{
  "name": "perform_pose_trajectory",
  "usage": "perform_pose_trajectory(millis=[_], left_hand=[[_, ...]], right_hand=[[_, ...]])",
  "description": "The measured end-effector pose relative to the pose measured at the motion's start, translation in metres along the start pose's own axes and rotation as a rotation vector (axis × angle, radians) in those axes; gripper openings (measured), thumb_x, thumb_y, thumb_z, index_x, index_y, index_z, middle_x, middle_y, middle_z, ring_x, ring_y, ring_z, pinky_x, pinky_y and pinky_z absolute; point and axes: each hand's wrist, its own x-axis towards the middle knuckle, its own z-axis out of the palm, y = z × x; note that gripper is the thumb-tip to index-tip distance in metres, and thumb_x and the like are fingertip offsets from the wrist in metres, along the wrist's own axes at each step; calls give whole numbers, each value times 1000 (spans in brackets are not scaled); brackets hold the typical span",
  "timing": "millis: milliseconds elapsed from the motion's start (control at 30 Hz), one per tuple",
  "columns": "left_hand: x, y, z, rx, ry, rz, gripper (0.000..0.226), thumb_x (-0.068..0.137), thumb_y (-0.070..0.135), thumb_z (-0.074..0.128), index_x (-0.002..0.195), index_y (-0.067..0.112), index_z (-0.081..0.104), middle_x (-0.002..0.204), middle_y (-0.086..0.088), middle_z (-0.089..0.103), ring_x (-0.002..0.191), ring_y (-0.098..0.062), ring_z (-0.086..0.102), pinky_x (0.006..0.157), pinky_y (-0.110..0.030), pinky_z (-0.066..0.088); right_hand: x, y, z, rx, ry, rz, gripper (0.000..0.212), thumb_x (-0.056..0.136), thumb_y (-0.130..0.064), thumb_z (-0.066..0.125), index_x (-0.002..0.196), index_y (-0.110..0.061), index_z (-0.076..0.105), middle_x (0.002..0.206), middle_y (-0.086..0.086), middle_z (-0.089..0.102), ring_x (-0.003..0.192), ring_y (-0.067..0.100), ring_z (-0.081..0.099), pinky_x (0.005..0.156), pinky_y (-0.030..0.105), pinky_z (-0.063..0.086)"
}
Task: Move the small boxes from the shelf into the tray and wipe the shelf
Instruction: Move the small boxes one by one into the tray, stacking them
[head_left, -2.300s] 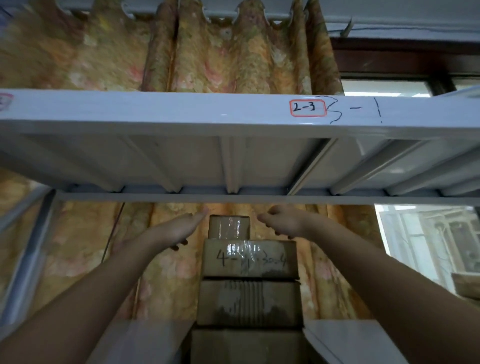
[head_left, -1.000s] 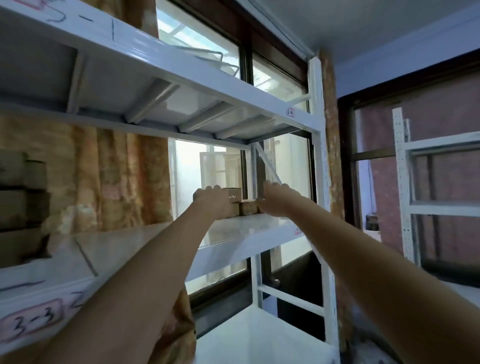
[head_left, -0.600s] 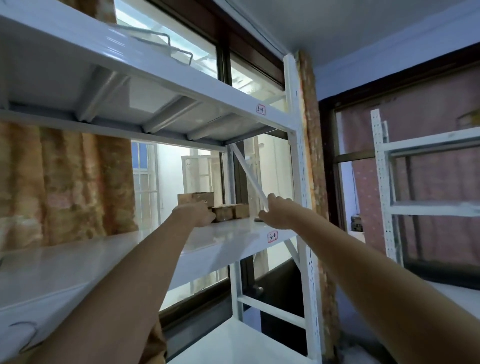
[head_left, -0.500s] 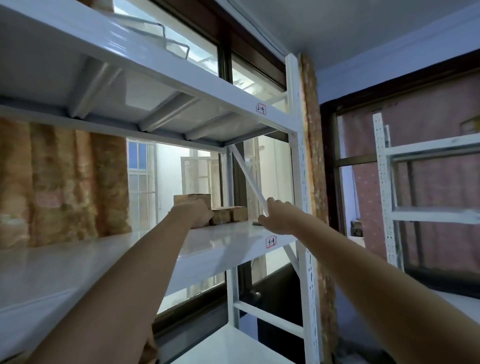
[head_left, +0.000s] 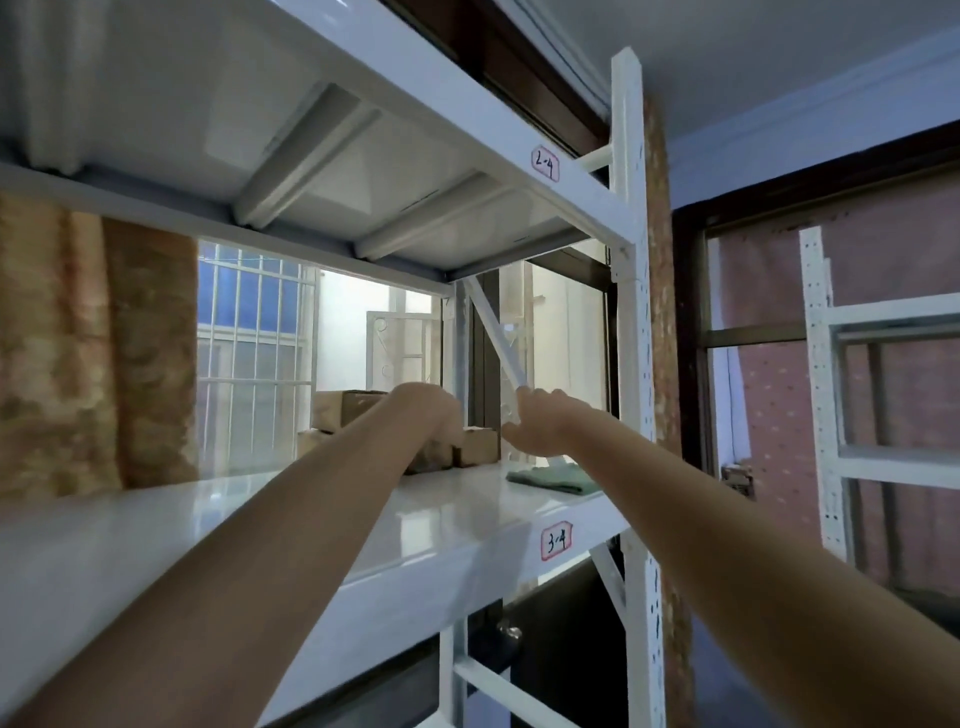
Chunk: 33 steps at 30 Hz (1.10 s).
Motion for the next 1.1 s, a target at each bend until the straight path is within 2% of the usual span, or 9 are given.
perform_pose_trajectory(millis=[133, 233, 300, 400, 567, 733, 833, 967, 1100], left_hand=[[24, 4, 2, 64, -43, -21, 50, 96, 31, 44, 141, 12, 41, 141, -8, 43, 124, -25, 48, 82, -32, 38], [39, 1, -7, 70, -130, -72, 57, 93, 40, 50, 141, 11, 41, 142, -8, 43, 124, -28, 48, 96, -36, 43], [52, 0, -17, 66, -122, -83, 63, 93, 45, 49, 145, 11, 37, 149, -8, 37, 132, -30, 42, 107, -41, 38], [70, 4, -25, 67, -82, -99, 65, 93, 47, 48, 146, 12, 34, 153, -8, 32, 137, -29, 36, 112, -43, 33], [103, 25, -17, 104, -184, -167, 62, 91, 47, 52, 142, 12, 42, 149, -7, 39, 132, -27, 43, 110, -40, 35], [127, 32, -18, 79, -235, -281, 73, 87, 53, 54, 146, 14, 35, 152, -7, 35, 135, -28, 40, 112, -42, 33], [133, 31, -19, 14, -217, -340, 71, 88, 53, 53, 145, 14, 36, 151, -7, 35, 135, -28, 40, 112, -42, 33], [135, 36, -10, -6, -172, -415, 58, 94, 42, 49, 142, 11, 40, 145, -8, 42, 129, -29, 45, 106, -39, 38], [140, 40, 15, -13, -22, -482, 41, 96, 29, 46, 133, 12, 48, 136, -7, 52, 122, -26, 51, 100, -35, 41]], right_hand=[[27, 12, 13, 6, -24, -17, 53, 98, -35, 39, 141, -6, 29, 141, 17, 43, 122, 32, 47, 96, 39, 42], [48, 20, 16, 53, -57, -9, 53, 98, -34, 40, 142, -7, 29, 139, 16, 45, 118, 30, 50, 94, 37, 42], [64, 24, 17, 93, -61, -18, 52, 98, -33, 40, 141, -7, 30, 139, 16, 45, 120, 30, 50, 97, 37, 42], [82, 26, 20, 126, -73, -74, 48, 98, -28, 41, 139, -6, 33, 137, 15, 47, 121, 29, 50, 101, 37, 43], [110, 29, 30, 84, -119, -212, 47, 97, -29, 41, 138, -6, 37, 128, 10, 54, 115, 26, 53, 98, 37, 44], [141, 35, 23, 62, -121, -302, 56, 99, -34, 39, 146, -7, 29, 148, 11, 38, 133, 28, 41, 109, 40, 36], [155, 38, 27, 23, -144, -353, 55, 98, -36, 39, 146, -8, 32, 149, 10, 37, 134, 27, 40, 110, 40, 35], [169, 41, 42, -36, -180, -408, 53, 98, -37, 38, 144, -10, 36, 148, 8, 39, 133, 27, 41, 108, 37, 36], [190, 34, 62, -34, -232, -444, 45, 97, -33, 40, 136, -10, 44, 141, 9, 46, 125, 24, 47, 99, 34, 38]])
